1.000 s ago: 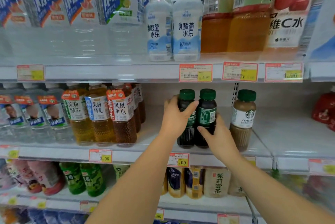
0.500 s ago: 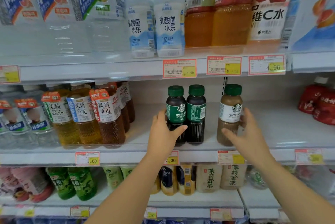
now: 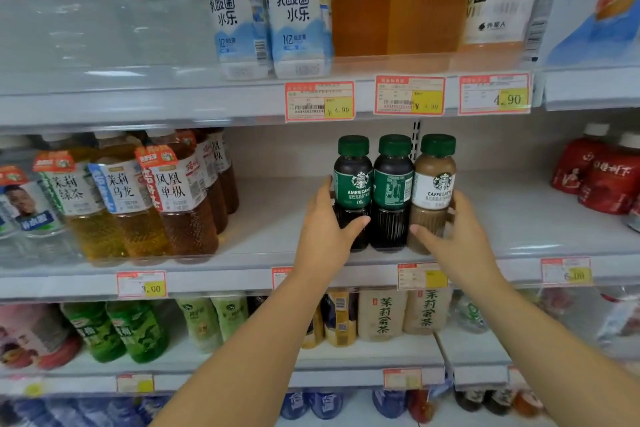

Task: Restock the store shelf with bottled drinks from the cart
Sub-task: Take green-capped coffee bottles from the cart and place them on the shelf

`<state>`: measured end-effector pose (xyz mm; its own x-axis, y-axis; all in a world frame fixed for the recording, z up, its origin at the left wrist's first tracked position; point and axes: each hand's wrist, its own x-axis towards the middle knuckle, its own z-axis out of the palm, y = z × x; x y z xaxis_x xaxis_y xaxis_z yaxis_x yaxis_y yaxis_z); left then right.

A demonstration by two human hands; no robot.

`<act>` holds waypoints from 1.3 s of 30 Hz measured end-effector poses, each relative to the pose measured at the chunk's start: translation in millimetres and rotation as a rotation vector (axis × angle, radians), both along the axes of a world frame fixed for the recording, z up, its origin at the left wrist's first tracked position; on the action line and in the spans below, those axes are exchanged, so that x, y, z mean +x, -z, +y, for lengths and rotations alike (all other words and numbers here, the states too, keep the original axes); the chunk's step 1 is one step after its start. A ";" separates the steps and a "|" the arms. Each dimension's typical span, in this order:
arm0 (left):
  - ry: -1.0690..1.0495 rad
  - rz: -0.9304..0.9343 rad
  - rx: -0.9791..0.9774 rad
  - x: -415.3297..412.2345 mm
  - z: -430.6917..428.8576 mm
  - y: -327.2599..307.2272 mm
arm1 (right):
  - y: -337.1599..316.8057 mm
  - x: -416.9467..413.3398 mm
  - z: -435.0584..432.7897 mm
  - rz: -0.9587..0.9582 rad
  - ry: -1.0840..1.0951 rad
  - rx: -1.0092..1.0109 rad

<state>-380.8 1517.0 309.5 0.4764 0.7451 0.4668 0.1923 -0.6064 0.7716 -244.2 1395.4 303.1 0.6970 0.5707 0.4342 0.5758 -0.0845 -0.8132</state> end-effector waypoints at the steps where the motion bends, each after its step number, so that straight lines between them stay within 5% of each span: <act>1: -0.014 0.001 0.058 -4.7 -5.6 1.2 | 4.2 -7.4 -3.8 -0.041 0.064 0.056; 5: -0.052 -0.031 0.322 -51.0 -30.6 35.4 | 48.8 -57.3 -18.7 -0.411 0.099 0.281; 8: -0.047 -0.011 0.362 -104.7 -46.4 96.1 | 105.2 -101.5 -20.7 -0.412 -0.111 0.161; 18: -0.349 0.538 -0.378 -303.5 -108.8 326.0 | 291.2 -221.3 -22.2 -0.114 -0.701 -0.718; 26: -0.560 0.896 -0.641 -384.8 -142.3 430.8 | 396.7 -278.5 -14.4 -0.179 -1.017 -1.045; 30: -0.615 0.865 -0.571 -400.3 -135.8 446.9 | 429.3 -300.1 -14.6 -0.617 -1.288 -1.113; 34: -0.655 0.881 -0.528 -413.5 -125.3 455.0 | 443.4 -317.3 -0.7 -1.006 -1.348 -0.970; 39: -0.287 1.298 -0.342 -424.4 -124.8 457.7 | 459.3 -331.2 16.5 -1.225 -1.443 -0.956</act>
<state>-805.2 1392.2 -148.1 0.2370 0.8775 -0.4169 0.9696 -0.2407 0.0445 -575.4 1412.0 -156.2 -0.6699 0.5795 -0.4641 0.6733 0.7376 -0.0509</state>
